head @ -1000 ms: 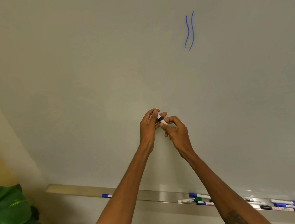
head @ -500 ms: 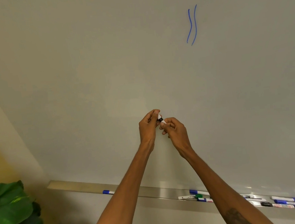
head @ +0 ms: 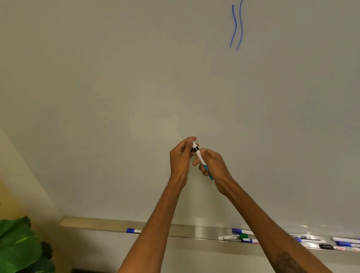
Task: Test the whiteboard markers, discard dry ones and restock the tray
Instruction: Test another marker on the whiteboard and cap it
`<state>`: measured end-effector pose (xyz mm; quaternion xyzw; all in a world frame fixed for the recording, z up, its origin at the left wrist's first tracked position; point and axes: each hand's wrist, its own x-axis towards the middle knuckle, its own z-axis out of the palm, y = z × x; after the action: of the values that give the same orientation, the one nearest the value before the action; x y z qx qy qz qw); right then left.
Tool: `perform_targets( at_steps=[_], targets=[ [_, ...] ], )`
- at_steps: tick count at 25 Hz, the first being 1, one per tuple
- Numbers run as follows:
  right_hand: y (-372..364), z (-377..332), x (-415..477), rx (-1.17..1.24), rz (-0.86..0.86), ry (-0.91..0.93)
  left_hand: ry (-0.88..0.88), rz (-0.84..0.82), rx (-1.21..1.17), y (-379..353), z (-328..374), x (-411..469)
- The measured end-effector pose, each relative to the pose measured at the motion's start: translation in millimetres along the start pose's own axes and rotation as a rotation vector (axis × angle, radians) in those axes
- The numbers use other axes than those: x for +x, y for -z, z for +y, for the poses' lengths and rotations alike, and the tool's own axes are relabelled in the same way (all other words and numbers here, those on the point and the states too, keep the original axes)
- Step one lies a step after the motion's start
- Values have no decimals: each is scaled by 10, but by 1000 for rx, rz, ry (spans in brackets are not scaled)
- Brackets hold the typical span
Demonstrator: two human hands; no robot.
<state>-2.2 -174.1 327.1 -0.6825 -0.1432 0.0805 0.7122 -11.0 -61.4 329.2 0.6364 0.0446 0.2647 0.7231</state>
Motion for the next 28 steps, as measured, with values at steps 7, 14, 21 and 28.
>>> perform_targets(
  at_steps=[7, 14, 21, 28],
  targets=[
    [-15, 59, 16, -150, 63, 147, 40, 87, -61, 49, 6, 8],
    [-186, 183, 60, -110, 45, -32, 47, 81, -24, 202, -125, -10],
    [-361, 360, 16, -94, -81, -2, 103, 171, 9, 520, -252, -102],
    [-889, 777, -125, -76, -223, -177, 192, 175, 33, 1211, -488, -370]
  ],
)
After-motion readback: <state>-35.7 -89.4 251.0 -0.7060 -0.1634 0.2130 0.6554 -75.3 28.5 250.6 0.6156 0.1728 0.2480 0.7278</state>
